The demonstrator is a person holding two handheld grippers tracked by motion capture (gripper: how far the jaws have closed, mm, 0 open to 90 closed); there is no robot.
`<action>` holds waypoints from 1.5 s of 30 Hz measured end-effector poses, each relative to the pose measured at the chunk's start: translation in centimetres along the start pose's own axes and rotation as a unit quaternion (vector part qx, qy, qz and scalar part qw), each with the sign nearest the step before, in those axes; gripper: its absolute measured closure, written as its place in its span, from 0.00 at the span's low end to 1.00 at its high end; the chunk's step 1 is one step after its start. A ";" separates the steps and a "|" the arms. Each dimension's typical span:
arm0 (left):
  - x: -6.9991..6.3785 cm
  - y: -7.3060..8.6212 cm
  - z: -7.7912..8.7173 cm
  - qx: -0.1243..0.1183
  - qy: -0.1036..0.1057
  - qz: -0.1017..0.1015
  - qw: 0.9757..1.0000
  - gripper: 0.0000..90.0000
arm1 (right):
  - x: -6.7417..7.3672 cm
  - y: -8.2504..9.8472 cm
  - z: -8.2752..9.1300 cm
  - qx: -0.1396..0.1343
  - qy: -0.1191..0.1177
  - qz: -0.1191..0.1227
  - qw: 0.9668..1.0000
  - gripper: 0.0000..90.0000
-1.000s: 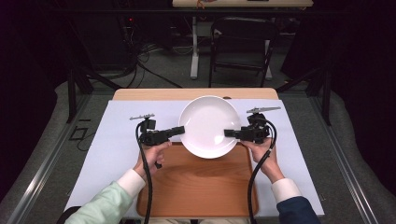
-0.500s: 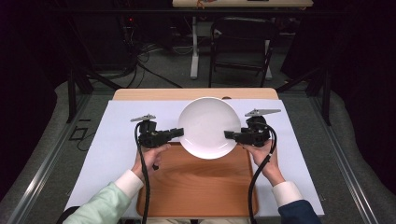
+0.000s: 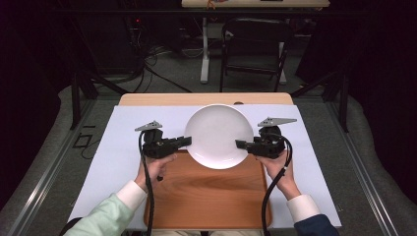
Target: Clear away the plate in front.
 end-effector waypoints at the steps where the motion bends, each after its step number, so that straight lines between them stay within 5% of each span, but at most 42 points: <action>1: -0.1 0.1 0.1 0.000 -0.001 -0.001 1.000 0.91 | 0.1 0.0 0.0 0.001 0.000 0.002 1.000 0.75; 13: -1.0 0.5 1.2 0.010 -0.007 -0.029 1.000 0.91 | 1.6 0.5 0.8 0.002 -0.002 0.020 1.000 0.76; 45: -2.9 3.8 4.1 0.031 -0.005 -0.001 1.000 0.90 | 5.7 4.1 1.6 0.052 -0.039 0.020 0.998 0.77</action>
Point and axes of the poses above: each handheld gripper's, and its own axes: z roughly backward along the jaws, y roughly out of its underside, x roughly to its left, the point moved 5 cm from there along -z, roughly forward along the jaws, and after that the axes turned 11 degrees about y, right-handed, at the moved point
